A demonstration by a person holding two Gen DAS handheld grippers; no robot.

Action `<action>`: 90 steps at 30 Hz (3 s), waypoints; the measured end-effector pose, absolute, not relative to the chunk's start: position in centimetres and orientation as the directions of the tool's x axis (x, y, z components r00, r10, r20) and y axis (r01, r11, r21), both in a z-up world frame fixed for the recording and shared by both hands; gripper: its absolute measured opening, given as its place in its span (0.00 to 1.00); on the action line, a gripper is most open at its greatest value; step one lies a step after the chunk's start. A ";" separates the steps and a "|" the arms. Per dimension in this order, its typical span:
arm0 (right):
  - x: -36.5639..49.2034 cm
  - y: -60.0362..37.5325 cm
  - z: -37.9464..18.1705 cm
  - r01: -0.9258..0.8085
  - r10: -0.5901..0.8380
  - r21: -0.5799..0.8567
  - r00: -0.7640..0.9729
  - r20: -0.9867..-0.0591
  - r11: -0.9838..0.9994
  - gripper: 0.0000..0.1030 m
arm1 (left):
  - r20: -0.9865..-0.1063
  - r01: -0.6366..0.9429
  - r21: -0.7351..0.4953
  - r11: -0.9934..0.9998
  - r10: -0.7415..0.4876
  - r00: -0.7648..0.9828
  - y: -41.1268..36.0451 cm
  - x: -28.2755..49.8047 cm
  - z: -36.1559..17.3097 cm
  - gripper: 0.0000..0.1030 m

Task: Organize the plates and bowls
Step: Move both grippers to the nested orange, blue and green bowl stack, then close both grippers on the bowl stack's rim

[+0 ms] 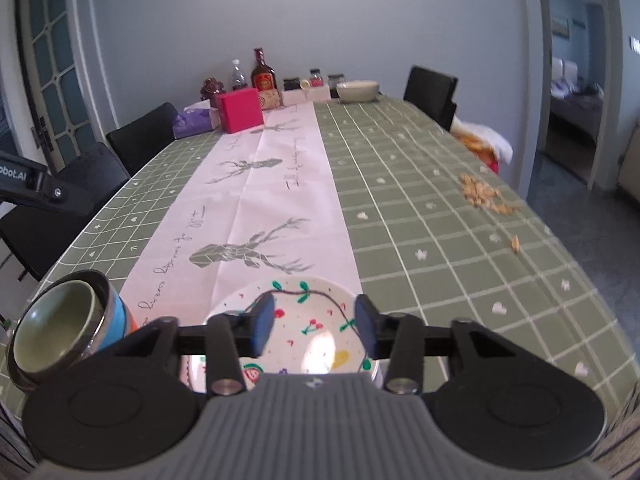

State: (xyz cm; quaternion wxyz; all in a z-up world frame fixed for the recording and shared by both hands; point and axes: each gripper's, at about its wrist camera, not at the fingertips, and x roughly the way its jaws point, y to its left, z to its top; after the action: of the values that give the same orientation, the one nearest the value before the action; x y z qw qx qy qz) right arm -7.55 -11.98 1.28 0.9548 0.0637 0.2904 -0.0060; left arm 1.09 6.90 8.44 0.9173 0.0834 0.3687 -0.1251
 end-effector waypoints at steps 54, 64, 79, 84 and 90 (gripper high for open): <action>-1.3 -4.9 -3.2 -0.025 0.535 0.606 0.501 -0.680 0.795 0.67 | -0.850 0.154 -0.035 0.988 -0.110 0.514 13.2 0.5 0.3 0.49; -1.2 -5.2 -3.4 0.048 0.571 0.671 0.483 -0.664 0.740 0.54 | -0.867 0.181 -0.039 0.983 -0.123 0.484 13.0 0.9 0.3 0.47; -1.5 -7.2 -3.4 0.138 0.574 0.696 0.465 -0.673 0.705 0.51 | -0.883 0.194 -0.051 0.980 -0.135 0.450 12.1 0.8 0.6 0.44; -1.1 -7.5 -2.9 0.159 0.572 0.690 0.447 -0.688 0.706 0.50 | -0.883 0.183 -0.037 0.982 -0.118 0.454 11.5 0.8 1.4 0.44; 0.3 -7.8 -1.6 0.191 0.568 0.663 0.380 -0.730 0.724 0.48 | -0.901 0.171 -0.027 0.985 -0.098 0.423 10.7 1.4 2.4 0.44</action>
State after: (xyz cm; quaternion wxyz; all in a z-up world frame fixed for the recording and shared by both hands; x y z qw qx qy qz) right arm 0.32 -7.80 -1.63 0.7534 0.3496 0.5426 0.1250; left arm 1.42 10.75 2.38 0.8429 0.0344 0.5310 -0.0797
